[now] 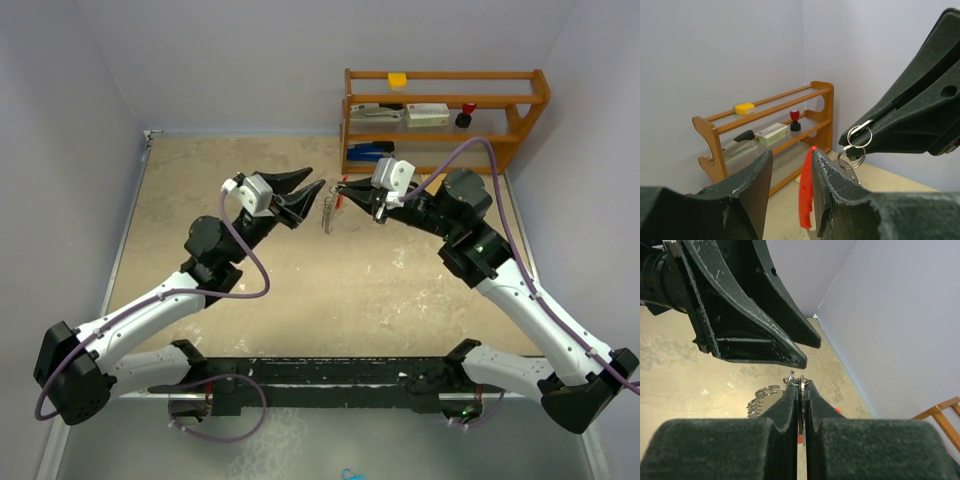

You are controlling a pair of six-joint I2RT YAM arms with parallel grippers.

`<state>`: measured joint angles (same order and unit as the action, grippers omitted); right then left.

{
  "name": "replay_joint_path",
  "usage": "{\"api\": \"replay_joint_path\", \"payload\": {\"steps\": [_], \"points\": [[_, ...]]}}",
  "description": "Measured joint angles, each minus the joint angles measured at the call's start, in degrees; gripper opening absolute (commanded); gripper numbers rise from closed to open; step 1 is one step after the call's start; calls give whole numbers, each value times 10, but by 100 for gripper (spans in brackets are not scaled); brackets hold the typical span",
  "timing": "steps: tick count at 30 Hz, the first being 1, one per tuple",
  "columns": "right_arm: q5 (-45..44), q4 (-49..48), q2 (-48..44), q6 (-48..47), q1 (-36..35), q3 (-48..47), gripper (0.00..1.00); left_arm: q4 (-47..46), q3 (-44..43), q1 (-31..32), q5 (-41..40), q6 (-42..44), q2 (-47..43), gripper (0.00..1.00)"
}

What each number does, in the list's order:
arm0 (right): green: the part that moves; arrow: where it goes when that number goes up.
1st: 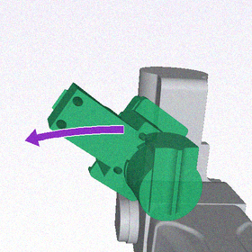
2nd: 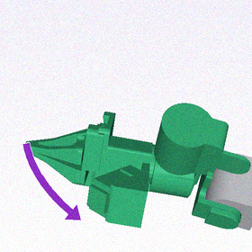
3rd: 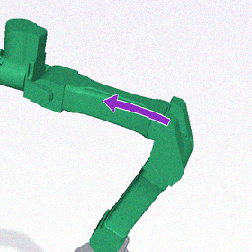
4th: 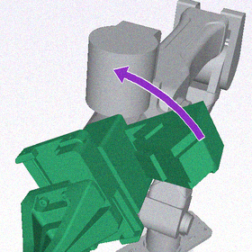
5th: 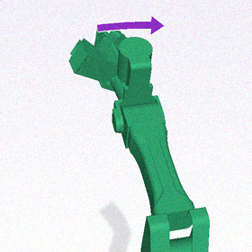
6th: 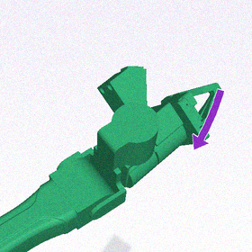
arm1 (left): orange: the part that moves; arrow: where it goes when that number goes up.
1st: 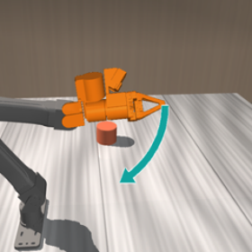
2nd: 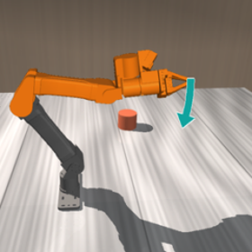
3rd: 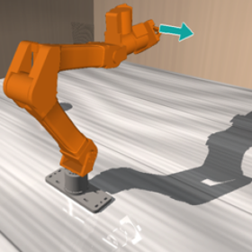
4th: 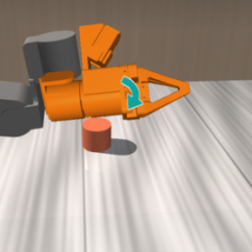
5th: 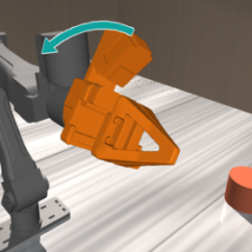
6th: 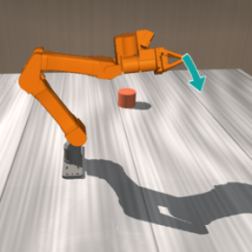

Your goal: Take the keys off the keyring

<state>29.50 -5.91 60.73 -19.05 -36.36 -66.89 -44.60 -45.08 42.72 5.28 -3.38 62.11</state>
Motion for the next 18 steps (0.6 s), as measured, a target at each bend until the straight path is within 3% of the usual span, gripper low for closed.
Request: {"api": "replay_joint_path", "payload": {"steps": [18], "points": [[0, -5, 0, 0, 0, 0, 0, 1, 0, 0, 20, 0, 14, 34]]}}
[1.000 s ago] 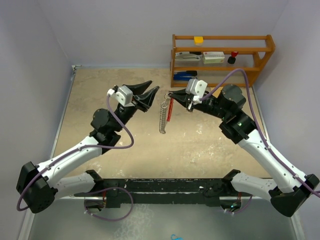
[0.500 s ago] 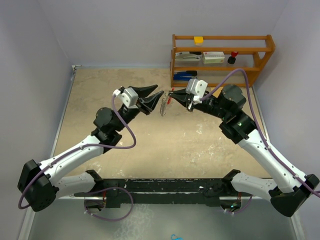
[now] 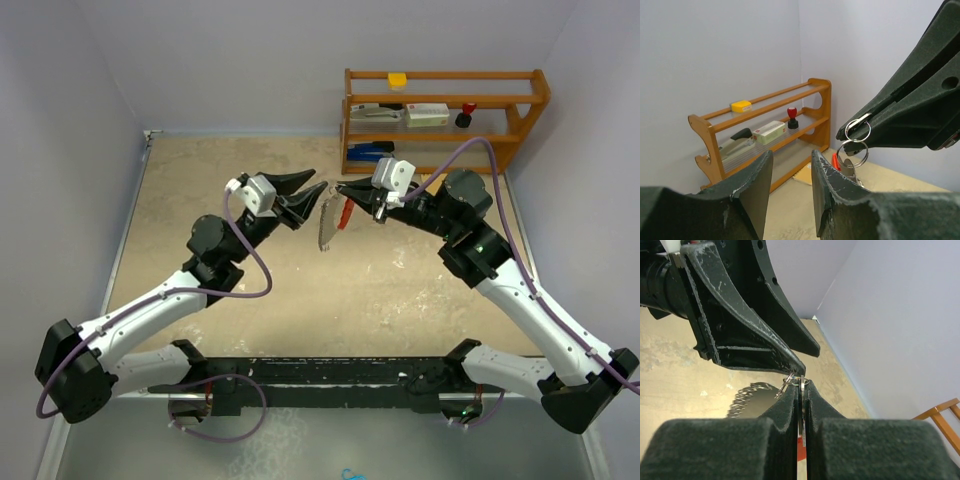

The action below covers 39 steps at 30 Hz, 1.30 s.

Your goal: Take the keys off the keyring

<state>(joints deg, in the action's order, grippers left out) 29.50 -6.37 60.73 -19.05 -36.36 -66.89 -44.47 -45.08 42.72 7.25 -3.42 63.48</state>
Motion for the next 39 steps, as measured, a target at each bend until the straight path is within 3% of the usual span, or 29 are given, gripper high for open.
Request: {"api": "replay_joint_path", "payload": {"steps": [9, 14, 20, 29, 39], "points": [[-1, -4, 0, 0, 0, 0, 0, 39, 5, 0, -30, 11, -50, 33], [-1, -11, 6, 3, 0, 0, 0, 103, -26, 0, 23, 21, -60, 46], [-4, -13, 31, 16, 0, -1, 0, 123, -31, 0, 105, 20, -65, 50], [-15, -18, 49, 36, 0, -14, 0, 122, -19, 1, 130, 31, -92, 50], [-15, -30, 52, 41, 0, -24, 0, 87, -8, 2, 134, 10, -45, 47]]}}
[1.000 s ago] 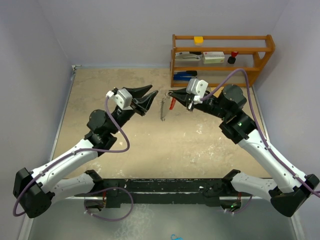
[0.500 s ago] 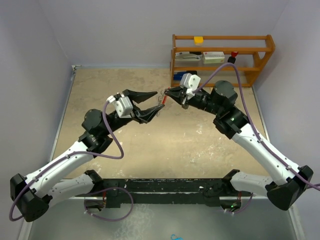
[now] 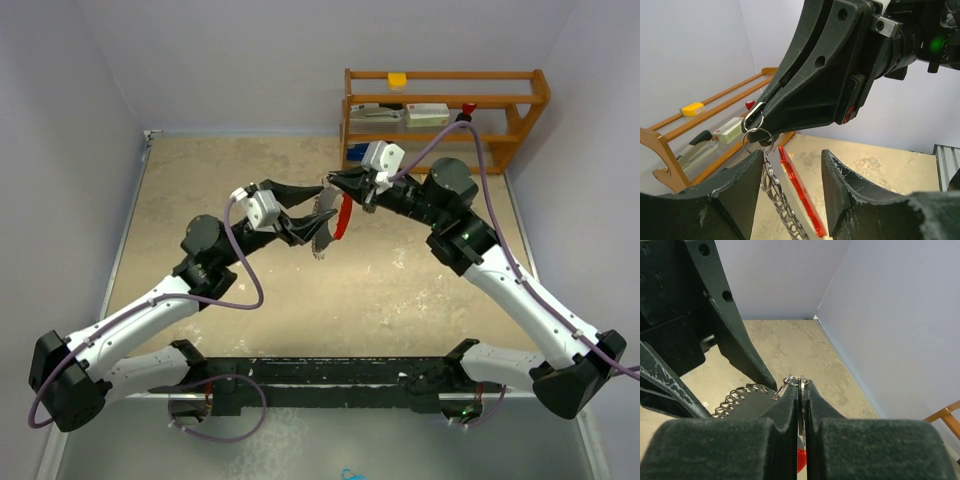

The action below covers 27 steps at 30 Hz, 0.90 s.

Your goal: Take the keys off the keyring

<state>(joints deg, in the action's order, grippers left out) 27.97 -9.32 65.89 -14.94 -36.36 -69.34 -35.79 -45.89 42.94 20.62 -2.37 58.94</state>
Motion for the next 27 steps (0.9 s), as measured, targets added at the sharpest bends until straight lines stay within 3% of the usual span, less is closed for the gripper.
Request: {"api": "replay_joint_path", "payload": {"steps": [16, 27], "points": [[0, 0, 12, 2, -1, -9, 0, -152, 66, 3, -80, -6, 21, 42], [0, 0, 14, 2, -4, -11, 0, -234, 82, 4, -74, -5, 31, 35]]}}
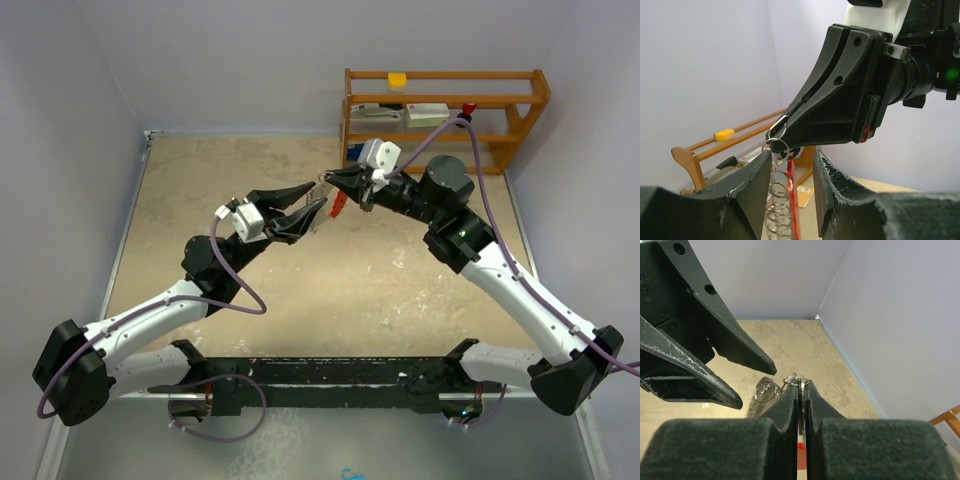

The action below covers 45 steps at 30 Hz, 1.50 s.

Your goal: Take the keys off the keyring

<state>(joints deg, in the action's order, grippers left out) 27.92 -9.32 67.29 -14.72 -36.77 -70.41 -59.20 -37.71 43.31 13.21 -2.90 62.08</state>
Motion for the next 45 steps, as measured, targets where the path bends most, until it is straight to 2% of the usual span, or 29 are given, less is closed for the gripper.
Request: {"api": "replay_joint_path", "payload": {"steps": [14, 37, 45], "points": [[-2, 0, 11, 1, -4, 0, 0, -8, 13, 8, -7, 13, 3, 36], [-4, 4, 17, 2, -10, 0, 0, -121, 12, 14, -64, 26, 92, 35], [-17, 5, 21, 1, -11, -5, 0, -137, 9, 15, -87, 41, 106, 25]]}}
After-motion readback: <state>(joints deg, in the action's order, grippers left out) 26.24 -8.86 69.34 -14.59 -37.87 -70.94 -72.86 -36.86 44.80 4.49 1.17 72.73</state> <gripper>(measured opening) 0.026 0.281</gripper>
